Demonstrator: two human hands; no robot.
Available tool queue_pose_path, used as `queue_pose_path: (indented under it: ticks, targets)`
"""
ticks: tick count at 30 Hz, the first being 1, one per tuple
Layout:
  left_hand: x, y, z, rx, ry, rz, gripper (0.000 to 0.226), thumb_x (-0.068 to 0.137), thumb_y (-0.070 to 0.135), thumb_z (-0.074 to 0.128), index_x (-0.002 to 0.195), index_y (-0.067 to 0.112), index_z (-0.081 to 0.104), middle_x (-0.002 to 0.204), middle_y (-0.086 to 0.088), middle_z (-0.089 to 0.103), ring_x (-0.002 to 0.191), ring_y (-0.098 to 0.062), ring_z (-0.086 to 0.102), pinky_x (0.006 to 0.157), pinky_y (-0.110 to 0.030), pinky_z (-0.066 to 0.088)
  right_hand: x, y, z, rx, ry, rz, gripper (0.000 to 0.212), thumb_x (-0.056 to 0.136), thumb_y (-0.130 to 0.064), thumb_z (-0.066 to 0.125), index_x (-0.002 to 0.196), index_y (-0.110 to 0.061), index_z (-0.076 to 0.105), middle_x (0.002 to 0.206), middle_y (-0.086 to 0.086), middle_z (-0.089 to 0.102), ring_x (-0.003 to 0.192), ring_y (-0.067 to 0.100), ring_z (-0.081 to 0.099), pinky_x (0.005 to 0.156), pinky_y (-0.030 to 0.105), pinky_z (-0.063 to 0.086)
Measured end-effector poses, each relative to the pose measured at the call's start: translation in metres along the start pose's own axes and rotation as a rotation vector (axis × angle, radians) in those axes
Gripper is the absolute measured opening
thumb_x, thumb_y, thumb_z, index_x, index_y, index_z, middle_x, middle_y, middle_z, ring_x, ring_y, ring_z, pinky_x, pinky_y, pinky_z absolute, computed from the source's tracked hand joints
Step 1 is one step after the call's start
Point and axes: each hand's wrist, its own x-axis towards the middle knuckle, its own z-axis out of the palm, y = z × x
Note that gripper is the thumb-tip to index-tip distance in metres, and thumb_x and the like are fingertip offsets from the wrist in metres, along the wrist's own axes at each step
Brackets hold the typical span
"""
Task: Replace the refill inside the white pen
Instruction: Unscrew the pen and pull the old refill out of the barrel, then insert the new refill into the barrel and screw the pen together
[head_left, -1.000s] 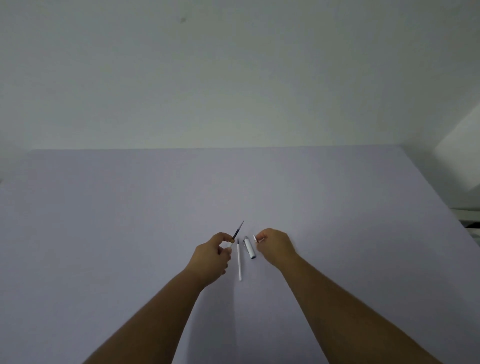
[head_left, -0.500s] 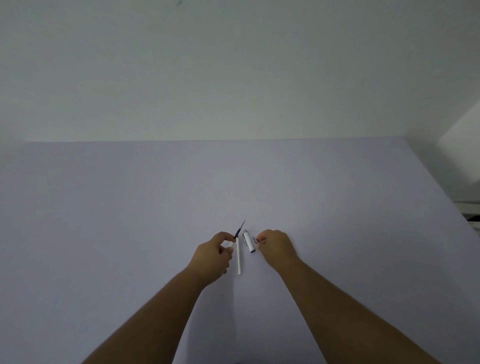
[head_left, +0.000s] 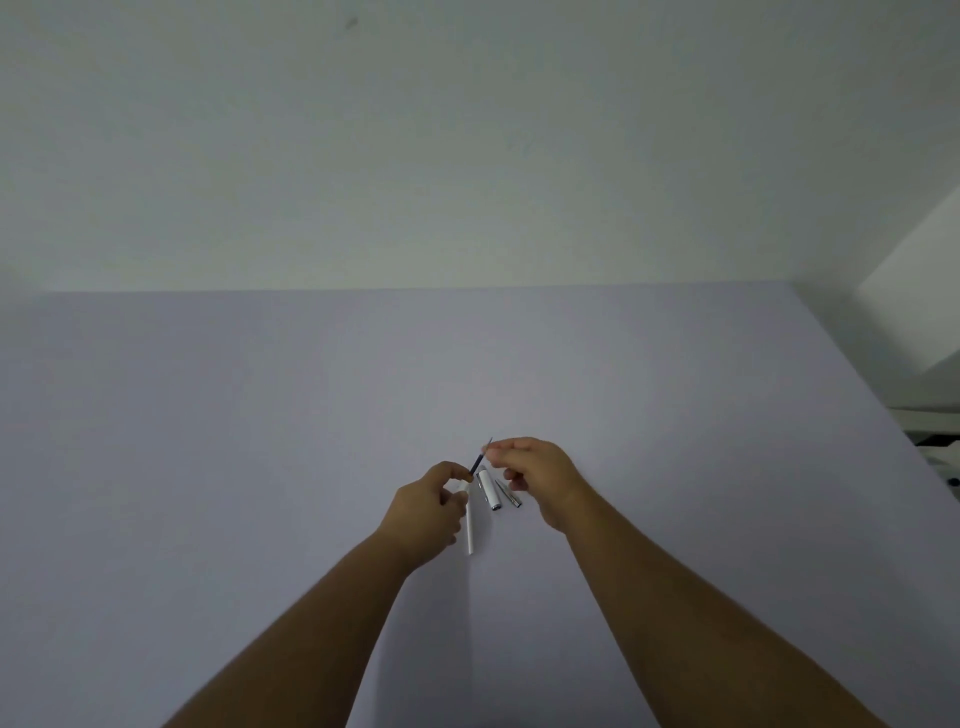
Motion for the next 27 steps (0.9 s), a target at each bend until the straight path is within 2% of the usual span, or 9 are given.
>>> queue_pose_path:
  ticks: [3,7,8,12,14,16,19,23,27]
  targets:
    - [0.001,0.005,0.002,0.011,-0.005,0.02,0.017,0.093,0.019,0.049,0.104,0.029,0.058,0.078,-0.003,0.063,0.065,-0.018,0.062,0.069,-0.035,0.06,0.002,-0.006,0.002,-0.025,-0.002,-0.007,0.003,0.081,-0.025,0.069,0.079,-0.024,0.071,0.078,-0.002,0.065,0.07,0.011,0.054,0.066,0.024,0.047]
    - [0.001,0.003,0.0,0.034,-0.001,0.007,0.019,0.093,0.02,0.05,0.109,0.026,0.057,0.078,-0.003,0.063,0.065,-0.018,0.063,0.072,-0.039,0.06,0.01,-0.015,-0.005,0.236,0.209,-0.021,0.019,0.087,-0.015,0.06,0.069,-0.014,0.064,0.068,0.001,0.06,0.06,0.012,0.053,0.058,0.023,0.049]
    - [0.0,0.001,-0.001,0.041,0.005,0.001,0.02,0.093,0.02,0.05,0.111,0.025,0.056,0.079,-0.004,0.064,0.067,-0.019,0.064,0.074,-0.04,0.061,0.012,-0.015,-0.009,0.215,0.258,-0.019,0.023,0.087,-0.014,0.057,0.065,-0.012,0.063,0.065,0.002,0.059,0.057,0.012,0.052,0.056,0.023,0.049]
    - [0.0,-0.004,-0.002,0.095,0.029,-0.019,0.029,0.091,0.02,0.05,0.12,0.021,0.053,0.091,-0.01,0.068,0.083,-0.028,0.067,0.082,-0.042,0.058,0.014,-0.002,-0.02,-0.384,0.259,0.038,0.022,0.081,-0.013,0.055,0.06,-0.008,0.058,0.065,0.013,0.055,0.06,0.024,0.049,0.064,0.033,0.046]
    - [0.0,-0.006,-0.002,0.109,0.032,-0.034,0.031,0.09,0.018,0.051,0.121,0.02,0.054,0.092,-0.005,0.064,0.081,-0.027,0.066,0.073,-0.034,0.057,0.012,0.007,-0.018,-0.602,0.209,0.077,0.025,0.081,-0.013,0.056,0.057,-0.007,0.055,0.063,0.012,0.051,0.062,0.025,0.047,0.063,0.029,0.041]
    - [0.001,-0.007,-0.001,0.123,0.035,-0.036,0.028,0.09,0.017,0.052,0.117,0.017,0.057,0.091,-0.001,0.062,0.074,-0.021,0.063,0.063,-0.024,0.05,0.01,0.014,-0.014,-0.676,0.206,0.086,0.023,0.082,-0.015,0.059,0.068,0.002,0.066,0.068,0.017,0.059,0.067,0.032,0.054,0.063,0.028,0.041]
    - [0.002,-0.007,0.001,0.157,0.04,-0.039,0.021,0.089,0.017,0.054,0.108,0.015,0.061,0.091,-0.001,0.064,0.077,-0.018,0.061,0.062,-0.02,0.047,0.011,0.02,-0.011,-0.715,0.223,0.068,0.025,0.085,-0.018,0.06,0.091,0.005,0.071,0.091,0.019,0.072,0.091,0.032,0.066,0.076,0.033,0.051]
    - [0.001,-0.009,0.002,0.171,0.045,-0.041,0.017,0.087,0.017,0.056,0.103,0.016,0.062,0.094,-0.003,0.066,0.083,-0.021,0.063,0.061,-0.019,0.045,0.011,0.023,-0.011,-0.764,0.232,0.078,0.026,0.087,-0.018,0.059,0.09,0.005,0.071,0.08,0.017,0.066,0.082,0.029,0.063,0.072,0.033,0.05]
    - [0.001,-0.01,0.0,0.168,0.049,-0.028,0.013,0.087,0.017,0.057,0.099,0.016,0.061,0.09,-0.003,0.064,0.074,-0.019,0.059,0.062,-0.024,0.047,0.009,0.026,-0.012,-0.772,0.244,0.08,0.023,0.086,-0.012,0.057,0.091,0.007,0.069,0.094,0.021,0.072,0.075,0.025,0.057,0.072,0.034,0.05]
